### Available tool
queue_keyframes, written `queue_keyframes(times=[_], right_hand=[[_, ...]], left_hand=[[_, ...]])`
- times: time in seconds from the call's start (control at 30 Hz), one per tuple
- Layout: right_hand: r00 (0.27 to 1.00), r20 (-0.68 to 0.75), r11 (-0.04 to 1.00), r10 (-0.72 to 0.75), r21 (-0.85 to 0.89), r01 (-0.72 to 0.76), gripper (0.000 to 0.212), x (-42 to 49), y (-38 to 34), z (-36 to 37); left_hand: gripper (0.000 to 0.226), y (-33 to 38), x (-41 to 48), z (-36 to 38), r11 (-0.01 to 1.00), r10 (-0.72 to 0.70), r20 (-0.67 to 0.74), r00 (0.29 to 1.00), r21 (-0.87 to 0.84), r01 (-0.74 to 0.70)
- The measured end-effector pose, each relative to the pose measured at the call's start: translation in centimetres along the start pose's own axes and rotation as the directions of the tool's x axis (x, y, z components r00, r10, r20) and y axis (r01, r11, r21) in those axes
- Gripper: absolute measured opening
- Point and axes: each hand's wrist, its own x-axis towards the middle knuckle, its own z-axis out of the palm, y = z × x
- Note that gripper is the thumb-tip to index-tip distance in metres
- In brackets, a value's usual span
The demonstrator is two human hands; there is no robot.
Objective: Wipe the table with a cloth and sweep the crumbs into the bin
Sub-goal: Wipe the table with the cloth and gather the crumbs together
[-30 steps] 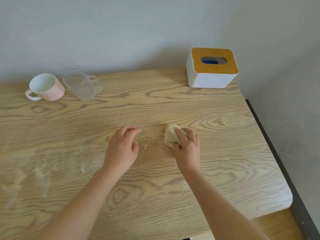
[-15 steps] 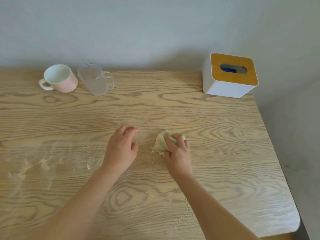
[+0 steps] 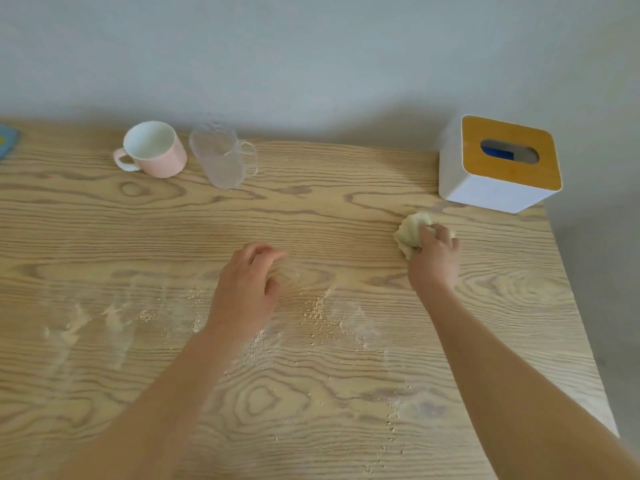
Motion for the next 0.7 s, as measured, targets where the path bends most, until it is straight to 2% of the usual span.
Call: queue_keyframes(times=[0.1, 0.2, 0.3, 0.37, 0.47, 0.53, 0.6, 0.63, 0.7], right_hand=[[0.971, 0.008, 0.969, -0.239, 0.060, 0.238, 0.054, -3.8, -3.6, 1.9], [0.874, 0.047, 0.868, -0.484, 0.153, 0.473, 0.049, -9.1, -7.2, 3.8], [0.785, 0.070, 0.770, -0.615, 0.266, 0.580, 0.042, -11.5, -8.7, 4.3], [0.818, -0.011, 0.779, -0.575, 0.300, 0.551, 0.046, -10.0, -8.4, 3.7], [0.930, -0.098, 0.890, -0.353, 0.272, 0.366, 0.053, -5.5, -6.5, 1.7], [0.980, -0.082, 0.959, -0.182, 0.203, 0.195, 0.055, -2.7, -5.0, 0.8], [0.998, -0.027, 0.991, -0.055, 0.117, 0.058, 0.058, -1.6, -4.3, 0.8], [0.999, -0.011, 0.996, -0.039, 0.082, 0.039, 0.059, -1.6, -4.4, 1.2], [0.995, 0.002, 0.992, -0.104, 0.064, 0.104, 0.060, -2.6, -5.7, 2.2]], left_hand=[[0.041, -0.4, 0.2, 0.0, 1.000, -0.007, 0.002, 1.000, 0.005, 0.007], [0.040, -0.1, 0.2, -0.1, 1.000, -0.007, -0.003, 1.000, 0.002, 0.007], [0.039, 0.0, 0.4, -0.4, 1.000, -0.004, -0.023, 1.000, 0.009, 0.005], [0.039, -0.6, 0.4, -0.9, 1.000, 0.000, -0.038, 0.999, 0.012, 0.000], [0.040, -1.7, 0.1, -1.6, 0.999, -0.035, -0.056, 0.998, 0.006, 0.036], [0.041, -2.2, -0.3, -1.7, 0.998, -0.060, -0.058, 0.996, 0.005, 0.061], [0.041, -2.7, -0.7, -1.8, 0.997, -0.073, -0.053, 0.996, 0.011, 0.074], [0.042, -2.9, -0.9, -1.8, 0.997, -0.073, -0.051, 0.996, 0.016, 0.074], [0.043, -3.3, -1.3, -1.9, 0.997, -0.080, -0.049, 0.996, 0.017, 0.080]])
